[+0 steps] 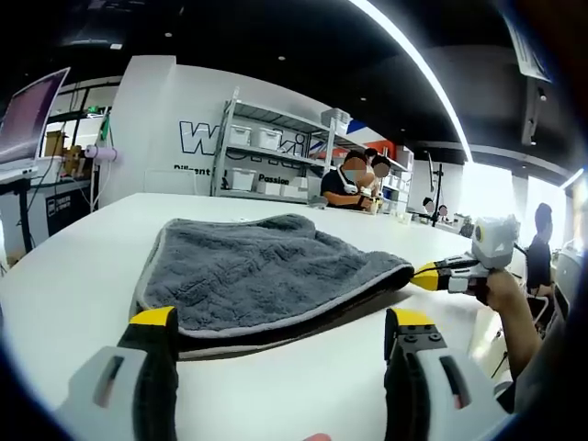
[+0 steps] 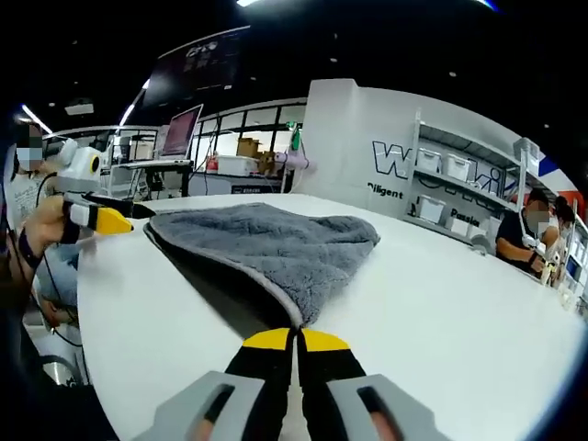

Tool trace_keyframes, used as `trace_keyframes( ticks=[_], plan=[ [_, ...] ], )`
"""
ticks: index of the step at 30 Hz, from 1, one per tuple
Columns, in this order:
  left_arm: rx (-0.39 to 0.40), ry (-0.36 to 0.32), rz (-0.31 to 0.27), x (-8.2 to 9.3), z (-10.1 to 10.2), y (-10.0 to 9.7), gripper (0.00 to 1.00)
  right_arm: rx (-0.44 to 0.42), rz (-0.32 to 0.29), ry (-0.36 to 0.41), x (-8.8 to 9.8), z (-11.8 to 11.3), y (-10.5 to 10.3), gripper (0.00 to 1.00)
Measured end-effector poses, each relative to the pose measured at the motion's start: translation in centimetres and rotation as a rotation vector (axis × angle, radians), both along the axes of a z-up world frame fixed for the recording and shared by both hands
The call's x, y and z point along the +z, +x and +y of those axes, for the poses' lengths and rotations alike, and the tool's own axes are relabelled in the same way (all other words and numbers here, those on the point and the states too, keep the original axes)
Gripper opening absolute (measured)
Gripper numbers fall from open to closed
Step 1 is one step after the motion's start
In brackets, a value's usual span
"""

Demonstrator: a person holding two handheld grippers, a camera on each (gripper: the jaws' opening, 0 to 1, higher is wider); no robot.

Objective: Fold the towel on the table until its edges align and the towel forms a compact rectangular stack.

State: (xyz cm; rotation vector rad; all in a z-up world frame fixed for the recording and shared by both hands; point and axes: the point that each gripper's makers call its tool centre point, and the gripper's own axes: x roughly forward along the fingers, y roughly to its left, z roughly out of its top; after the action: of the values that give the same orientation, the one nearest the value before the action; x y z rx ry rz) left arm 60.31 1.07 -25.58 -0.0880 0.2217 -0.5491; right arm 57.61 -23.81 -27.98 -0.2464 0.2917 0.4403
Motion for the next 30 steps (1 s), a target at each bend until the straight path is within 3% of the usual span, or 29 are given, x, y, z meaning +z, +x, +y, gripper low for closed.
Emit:
trace_keyframes(
  ticks=[6, 18, 21, 25, 30],
  plan=[
    [0.005, 0.0, 0.003, -0.1, 0.1, 0.0, 0.98, 0.004, 0.028, -0.017, -0.7, -0.2, -0.2, 0.02],
    [0.001, -0.001, 0.004, -0.1, 0.0, -0.1, 0.97, 0.025, 0.014, 0.015, -0.4, 0.0, -0.4, 0.03],
    [-0.001, 0.0, 0.004, -0.1, -0.1, -0.1, 0.97, 0.041, 0.017, 0.032, -0.4, 0.1, -0.5, 0.1],
    [-0.002, -0.001, 0.004, 0.0, -0.1, -0.2, 0.97, 0.056, 0.015, 0.125, 0.2, 0.0, -0.7, 0.17],
    [-0.008, -0.001, 0.006, 0.0, -0.2, -0.3, 0.97, 0.034, 0.008, 0.134, 0.4, -0.9, -0.7, 0.32]
  ],
)
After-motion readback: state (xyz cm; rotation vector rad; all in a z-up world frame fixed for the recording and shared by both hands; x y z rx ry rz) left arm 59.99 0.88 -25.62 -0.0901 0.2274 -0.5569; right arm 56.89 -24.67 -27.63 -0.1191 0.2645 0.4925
